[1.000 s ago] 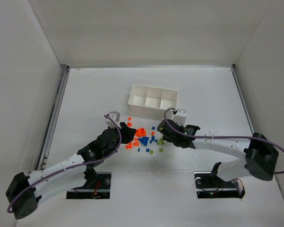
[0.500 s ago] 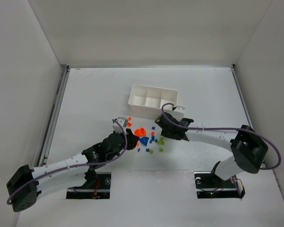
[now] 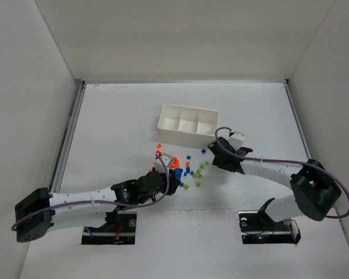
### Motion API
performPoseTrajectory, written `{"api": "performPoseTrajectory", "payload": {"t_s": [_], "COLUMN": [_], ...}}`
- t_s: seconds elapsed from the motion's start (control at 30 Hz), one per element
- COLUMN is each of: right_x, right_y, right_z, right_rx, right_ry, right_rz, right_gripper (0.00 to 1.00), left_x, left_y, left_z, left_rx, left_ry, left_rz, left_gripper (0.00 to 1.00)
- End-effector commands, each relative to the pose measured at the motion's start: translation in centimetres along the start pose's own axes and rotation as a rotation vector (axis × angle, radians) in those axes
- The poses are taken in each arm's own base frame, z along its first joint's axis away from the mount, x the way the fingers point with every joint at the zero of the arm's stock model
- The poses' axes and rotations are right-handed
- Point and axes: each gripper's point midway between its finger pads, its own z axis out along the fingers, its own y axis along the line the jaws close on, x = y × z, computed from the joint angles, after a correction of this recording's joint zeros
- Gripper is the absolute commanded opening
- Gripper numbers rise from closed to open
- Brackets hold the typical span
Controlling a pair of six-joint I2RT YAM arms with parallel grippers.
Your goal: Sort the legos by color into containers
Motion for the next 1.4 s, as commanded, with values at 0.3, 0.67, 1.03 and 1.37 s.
{"api": "performPoseTrajectory", "payload": {"t_s": [0.3, 0.67, 1.03, 1.37], "right_x": [-2.7, -1.9, -4.3, -6.7], "right_y": [2.0, 1.8, 2.3, 4.5], "right_z": [2.5, 2.9, -0.8, -3.8], "right_rx": [-0.086, -0.059, -0.15, -0.252], "right_ry": [-0.06, -0.033, -0.116, -0.191], "right_rz": [0.005, 0.027, 0.025, -0.025], "right_gripper": [0.52, 0.42, 0.17, 0.17], "left_x": [0.8, 1.6, 3.3, 4.5], "left_y": [-2.4, -3.1, -2.2, -3.0], "left_z": [0.9, 1.7, 3.1, 3.6], "left_rx": [0.018, 0.002, -0.044, -0.033], "left_ry": [0.036, 0.088, 0.142, 0.185], "left_rz": [0.095, 0.137, 0.161, 0.17], "left_gripper": [0.39, 0.45, 0.53, 0.42]}}
